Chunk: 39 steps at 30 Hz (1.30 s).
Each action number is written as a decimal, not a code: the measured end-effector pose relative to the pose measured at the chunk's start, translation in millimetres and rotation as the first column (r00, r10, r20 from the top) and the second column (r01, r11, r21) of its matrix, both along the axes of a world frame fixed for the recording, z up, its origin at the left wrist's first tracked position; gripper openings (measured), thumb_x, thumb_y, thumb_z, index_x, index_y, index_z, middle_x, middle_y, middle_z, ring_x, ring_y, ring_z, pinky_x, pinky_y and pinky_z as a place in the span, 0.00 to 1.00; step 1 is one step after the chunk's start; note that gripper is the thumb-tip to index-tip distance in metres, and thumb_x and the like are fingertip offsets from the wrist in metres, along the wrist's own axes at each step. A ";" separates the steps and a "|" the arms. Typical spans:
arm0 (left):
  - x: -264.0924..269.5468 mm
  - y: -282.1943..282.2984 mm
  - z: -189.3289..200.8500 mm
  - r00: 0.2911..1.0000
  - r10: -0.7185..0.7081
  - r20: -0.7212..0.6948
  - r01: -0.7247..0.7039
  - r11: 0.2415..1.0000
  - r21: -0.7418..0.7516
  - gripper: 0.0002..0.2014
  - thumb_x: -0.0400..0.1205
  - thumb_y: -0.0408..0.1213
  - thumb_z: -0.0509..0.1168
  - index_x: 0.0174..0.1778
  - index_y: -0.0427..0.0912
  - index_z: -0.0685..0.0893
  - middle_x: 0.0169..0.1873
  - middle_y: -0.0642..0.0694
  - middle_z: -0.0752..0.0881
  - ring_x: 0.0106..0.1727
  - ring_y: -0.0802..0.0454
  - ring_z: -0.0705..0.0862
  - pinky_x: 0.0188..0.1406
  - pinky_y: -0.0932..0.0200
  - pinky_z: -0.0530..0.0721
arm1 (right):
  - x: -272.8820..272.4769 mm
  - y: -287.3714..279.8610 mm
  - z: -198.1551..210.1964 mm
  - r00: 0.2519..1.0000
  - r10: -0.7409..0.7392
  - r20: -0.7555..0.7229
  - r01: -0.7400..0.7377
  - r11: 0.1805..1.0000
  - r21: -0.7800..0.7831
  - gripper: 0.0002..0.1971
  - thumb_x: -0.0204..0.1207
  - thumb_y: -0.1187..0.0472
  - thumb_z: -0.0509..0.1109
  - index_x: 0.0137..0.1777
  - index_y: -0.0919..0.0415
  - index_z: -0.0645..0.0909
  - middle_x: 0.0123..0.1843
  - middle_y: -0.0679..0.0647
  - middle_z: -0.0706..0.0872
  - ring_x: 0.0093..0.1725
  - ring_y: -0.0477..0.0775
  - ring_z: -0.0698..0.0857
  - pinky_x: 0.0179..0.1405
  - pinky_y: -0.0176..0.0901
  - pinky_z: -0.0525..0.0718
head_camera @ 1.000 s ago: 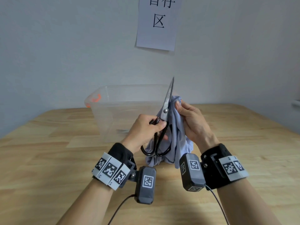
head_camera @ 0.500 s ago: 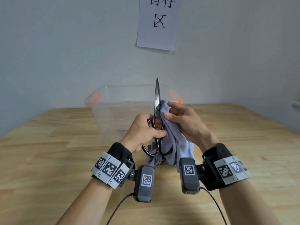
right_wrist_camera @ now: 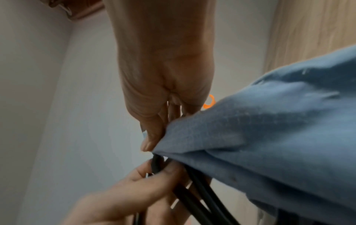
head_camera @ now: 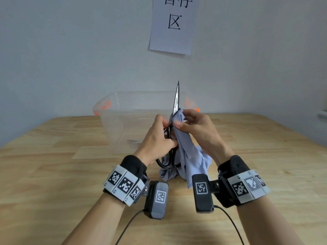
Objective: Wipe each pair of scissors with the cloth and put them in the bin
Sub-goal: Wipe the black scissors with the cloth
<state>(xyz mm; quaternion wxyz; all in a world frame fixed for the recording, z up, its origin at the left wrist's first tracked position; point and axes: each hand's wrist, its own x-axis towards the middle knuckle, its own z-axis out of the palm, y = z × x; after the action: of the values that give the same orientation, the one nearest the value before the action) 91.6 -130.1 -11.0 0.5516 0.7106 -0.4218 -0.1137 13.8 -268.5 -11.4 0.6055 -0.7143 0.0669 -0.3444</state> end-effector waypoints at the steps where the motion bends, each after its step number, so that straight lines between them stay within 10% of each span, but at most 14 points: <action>1: -0.5 -0.1 0.4 1.000 -0.004 -0.003 0.004 1.000 -0.015 0.19 0.71 0.30 0.73 0.47 0.45 0.68 0.49 0.32 0.82 0.44 0.39 0.80 0.47 0.38 0.84 | 0.4 0.8 -1.1 1.000 -0.014 -0.009 0.014 1.000 -0.016 0.10 0.76 0.65 0.77 0.56 0.68 0.86 0.46 0.57 0.91 0.45 0.50 0.89 0.47 0.41 0.87; 5: 3.0 -1.8 -0.5 1.000 0.003 0.008 -0.003 0.999 -0.043 0.17 0.74 0.23 0.72 0.46 0.40 0.70 0.47 0.34 0.85 0.42 0.41 0.80 0.44 0.51 0.80 | 1.9 5.3 -4.3 0.997 -0.033 -0.071 0.030 0.999 -0.040 0.14 0.80 0.56 0.75 0.41 0.67 0.83 0.32 0.51 0.86 0.34 0.46 0.83 0.37 0.38 0.81; 9: 2.8 0.0 -1.8 0.998 -0.020 0.052 0.022 0.999 -0.034 0.17 0.73 0.27 0.73 0.44 0.44 0.70 0.47 0.34 0.86 0.49 0.33 0.85 0.51 0.34 0.83 | 1.9 13.4 -4.8 0.994 -0.081 -0.076 0.072 0.990 -0.120 0.13 0.82 0.56 0.72 0.37 0.60 0.86 0.28 0.46 0.87 0.31 0.41 0.84 0.33 0.35 0.81; 15: 4.5 0.7 0.9 0.991 -0.096 0.096 0.101 0.994 -0.050 0.13 0.80 0.26 0.68 0.48 0.45 0.70 0.49 0.31 0.85 0.38 0.46 0.80 0.45 0.39 0.84 | 0.6 8.2 -2.4 0.986 -0.163 -0.034 0.149 0.957 -0.251 0.29 0.81 0.50 0.73 0.32 0.77 0.74 0.27 0.57 0.69 0.29 0.52 0.66 0.28 0.46 0.63; 19: 5.0 1.1 1.1 0.993 -0.092 0.070 0.097 0.993 -0.074 0.12 0.79 0.28 0.69 0.45 0.47 0.72 0.42 0.38 0.84 0.36 0.49 0.78 0.38 0.45 0.79 | -1.9 7.4 1.0 0.979 -0.201 -0.022 0.185 0.936 -0.299 0.25 0.82 0.59 0.73 0.25 0.63 0.67 0.21 0.44 0.64 0.24 0.45 0.61 0.24 0.38 0.60; 24: 4.9 0.7 -1.4 0.999 -0.053 0.003 0.053 0.993 -0.101 0.12 0.77 0.29 0.70 0.44 0.44 0.73 0.43 0.35 0.85 0.35 0.47 0.78 0.34 0.49 0.78 | 1.0 3.4 -4.2 0.977 -0.210 -0.040 0.185 0.924 -0.335 0.23 0.81 0.61 0.72 0.29 0.75 0.71 0.25 0.52 0.67 0.26 0.48 0.65 0.28 0.44 0.63; 30: 2.0 4.0 0.3 0.996 -0.040 -0.084 0.032 0.995 -0.095 0.11 0.75 0.28 0.71 0.46 0.38 0.74 0.43 0.32 0.88 0.41 0.31 0.90 0.44 0.31 0.89 | 0.3 -4.5 -3.7 0.941 -0.333 -0.057 0.267 0.837 -0.477 0.25 0.78 0.68 0.71 0.22 0.53 0.67 0.16 0.42 0.68 0.21 0.43 0.66 0.23 0.33 0.62; 36: 5.5 8.3 10.5 0.974 -0.074 -0.214 0.033 0.982 -0.187 0.13 0.82 0.14 0.61 0.49 0.36 0.72 0.39 0.37 0.88 0.35 0.41 0.92 0.36 0.39 0.92 | -0.7 -10.7 -15.9 0.985 -0.167 -0.044 0.162 0.982 -0.101 0.14 0.83 0.66 0.68 0.41 0.80 0.78 0.31 0.56 0.78 0.31 0.49 0.78 0.33 0.43 0.77; 39: 8.9 10.4 7.9 0.980 -0.038 -0.194 0.004 0.985 -0.172 0.12 0.81 0.14 0.63 0.50 0.36 0.72 0.40 0.37 0.87 0.36 0.39 0.92 0.37 0.37 0.92 | -3.0 -5.3 -8.9 0.996 -0.050 -0.069 0.048 0.998 -0.035 0.11 0.86 0.65 0.66 0.45 0.72 0.81 0.33 0.55 0.83 0.34 0.49 0.83 0.35 0.42 0.82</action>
<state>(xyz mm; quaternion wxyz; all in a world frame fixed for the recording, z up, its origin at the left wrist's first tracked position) 100.5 -119.7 -3.0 0.6482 0.6415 -0.3808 -0.1526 10.9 -273.8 -20.3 0.5821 -0.7341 0.0997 -0.3351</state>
